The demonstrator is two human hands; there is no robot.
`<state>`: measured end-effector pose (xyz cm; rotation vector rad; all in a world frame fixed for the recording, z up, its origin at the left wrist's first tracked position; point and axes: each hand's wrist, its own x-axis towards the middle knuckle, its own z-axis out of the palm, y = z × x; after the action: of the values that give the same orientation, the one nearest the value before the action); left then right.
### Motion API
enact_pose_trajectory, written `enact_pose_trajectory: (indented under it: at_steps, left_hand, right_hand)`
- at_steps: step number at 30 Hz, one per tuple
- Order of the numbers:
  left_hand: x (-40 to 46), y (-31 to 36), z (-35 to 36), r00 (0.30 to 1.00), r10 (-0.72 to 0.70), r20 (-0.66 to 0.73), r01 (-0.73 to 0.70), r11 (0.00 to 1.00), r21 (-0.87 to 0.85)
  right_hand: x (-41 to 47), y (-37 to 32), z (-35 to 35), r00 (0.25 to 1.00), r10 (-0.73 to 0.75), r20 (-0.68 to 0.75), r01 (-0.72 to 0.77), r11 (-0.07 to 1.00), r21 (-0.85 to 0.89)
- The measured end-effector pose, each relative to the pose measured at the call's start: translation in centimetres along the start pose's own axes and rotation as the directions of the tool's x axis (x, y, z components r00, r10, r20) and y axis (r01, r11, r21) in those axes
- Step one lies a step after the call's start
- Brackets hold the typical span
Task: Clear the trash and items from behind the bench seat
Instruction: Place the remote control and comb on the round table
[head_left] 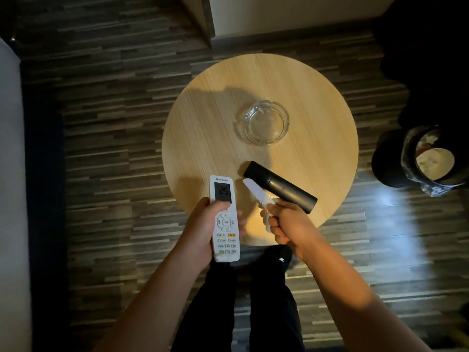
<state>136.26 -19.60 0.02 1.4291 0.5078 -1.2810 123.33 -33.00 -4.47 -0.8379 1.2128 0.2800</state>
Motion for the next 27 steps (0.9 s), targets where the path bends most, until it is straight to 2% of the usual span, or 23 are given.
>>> enact_pose_trajectory:
  at_steps: [2, 3, 5, 7, 9, 10, 12, 15, 18, 21, 25, 27]
  left_hand:
    - [0.0, 0.0, -0.1, 1.0, -0.001, -0.005, 0.001, 1.0, -0.01]
    - [0.1, 0.0, -0.1, 1.0, -0.001, -0.004, 0.001, 1.0, -0.011]
    - [0.3, 0.1, 0.0, 1.0, 0.001, 0.0, -0.001, 1.0, -0.003]
    - [0.6, 0.3, 0.2, 1.0, 0.006, 0.001, -0.006, 1.0, 0.006]
    - [0.8, 0.3, 0.6, 1.0, 0.01, 0.005, -0.01, 1.0, 0.01]
    - [0.8, 0.4, 0.7, 1.0, 0.011, 0.009, -0.011, 1.0, 0.012]
    - [1.0, 0.4, 1.0, 1.0, 0.008, 0.015, -0.008, 1.0, 0.013]
    - [1.3, 0.3, 1.2, 1.0, 0.0, 0.02, 0.0, 1.0, 0.013]
    - [1.6, 0.2, 1.1, 1.0, -0.002, 0.015, 0.002, 1.0, 0.008]
    - [1.7, 0.2, 0.9, 1.0, 0.005, 0.012, -0.005, 1.0, 0.008]
    - [2.0, 0.2, 1.1, 1.0, -0.001, 0.008, 0.001, 1.0, -0.008]
    - [2.2, 0.1, 1.4, 1.0, -0.008, 0.019, 0.008, 1.0, -0.027]
  right_hand:
    - [-0.2, -0.3, -0.5, 0.994, -0.084, -0.076, 0.071, 0.985, -0.155]
    - [-0.3, -0.4, -0.7, 0.977, -0.178, -0.121, 0.137, 0.948, -0.286]
    - [-0.5, -0.9, -1.4, 0.895, -0.421, -0.149, 0.281, 0.791, -0.543]
    - [-0.5, -1.3, -2.1, 0.806, -0.578, -0.129, 0.292, 0.577, -0.763]
    - [0.2, -1.6, -2.8, 0.778, -0.618, -0.115, 0.185, 0.401, -0.897]
    - [0.7, -1.7, -3.1, 0.781, -0.613, -0.119, 0.138, 0.355, -0.924]
    - [1.6, -2.0, -3.3, 0.793, -0.596, -0.124, 0.077, 0.3, -0.951]
    - [2.7, -2.1, -3.5, 0.776, -0.624, -0.095, 0.066, 0.23, -0.971]
    - [3.0, -2.0, -4.3, 0.767, -0.635, -0.094, 0.089, 0.25, -0.964]
    - [2.6, -1.9, -5.8, 0.755, -0.626, -0.194, 0.102, 0.405, -0.908]
    - [2.5, -2.5, -8.0, 0.656, -0.612, -0.442, 0.043, 0.615, -0.787]
    - [2.7, -2.8, -8.8, 0.631, -0.58, -0.515, 0.033, 0.684, -0.729]
